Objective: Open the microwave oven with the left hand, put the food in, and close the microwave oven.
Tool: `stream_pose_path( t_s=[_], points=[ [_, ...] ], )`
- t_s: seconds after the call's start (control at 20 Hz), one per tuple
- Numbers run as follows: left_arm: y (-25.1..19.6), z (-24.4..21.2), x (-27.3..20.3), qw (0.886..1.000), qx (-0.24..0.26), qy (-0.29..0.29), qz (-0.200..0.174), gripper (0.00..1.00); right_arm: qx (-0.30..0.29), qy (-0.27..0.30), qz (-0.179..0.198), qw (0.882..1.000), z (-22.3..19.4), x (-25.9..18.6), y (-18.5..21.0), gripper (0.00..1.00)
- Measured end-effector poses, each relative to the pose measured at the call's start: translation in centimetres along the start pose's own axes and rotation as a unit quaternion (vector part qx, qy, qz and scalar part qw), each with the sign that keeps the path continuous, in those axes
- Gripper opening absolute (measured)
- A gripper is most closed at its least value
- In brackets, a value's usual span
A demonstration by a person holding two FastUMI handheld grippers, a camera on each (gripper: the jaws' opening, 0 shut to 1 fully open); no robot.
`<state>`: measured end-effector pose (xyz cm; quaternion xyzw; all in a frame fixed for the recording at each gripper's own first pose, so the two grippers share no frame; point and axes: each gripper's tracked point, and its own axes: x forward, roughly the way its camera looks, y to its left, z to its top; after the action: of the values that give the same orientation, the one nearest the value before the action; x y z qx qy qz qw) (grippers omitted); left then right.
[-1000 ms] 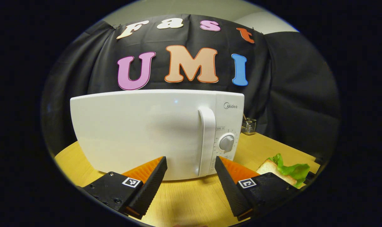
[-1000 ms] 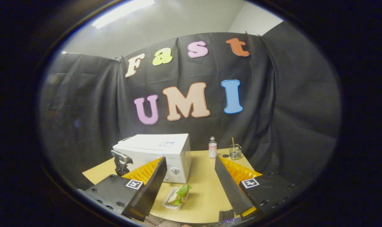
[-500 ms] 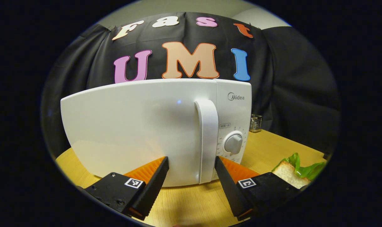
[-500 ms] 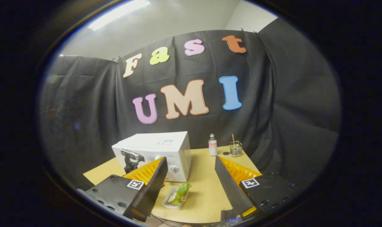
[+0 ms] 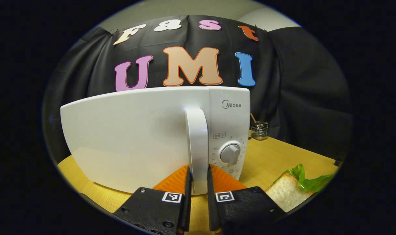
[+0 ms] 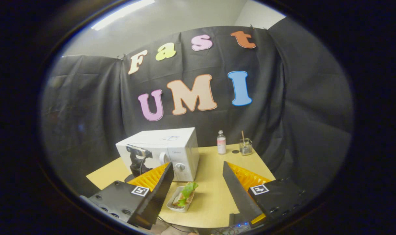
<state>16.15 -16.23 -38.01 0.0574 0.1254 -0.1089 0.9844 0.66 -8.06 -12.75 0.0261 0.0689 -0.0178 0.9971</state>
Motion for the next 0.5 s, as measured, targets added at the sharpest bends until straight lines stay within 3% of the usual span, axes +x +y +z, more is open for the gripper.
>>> stream_pose_path(
  t_s=[0.5],
  points=[
    [0.0, -0.4, -2.1, 0.998, -0.054, -0.009, 0.015, 0.19, 0.001, -0.009, 0.016, 1.0, -0.8, -0.3, 1.0, 0.92]
  ],
)
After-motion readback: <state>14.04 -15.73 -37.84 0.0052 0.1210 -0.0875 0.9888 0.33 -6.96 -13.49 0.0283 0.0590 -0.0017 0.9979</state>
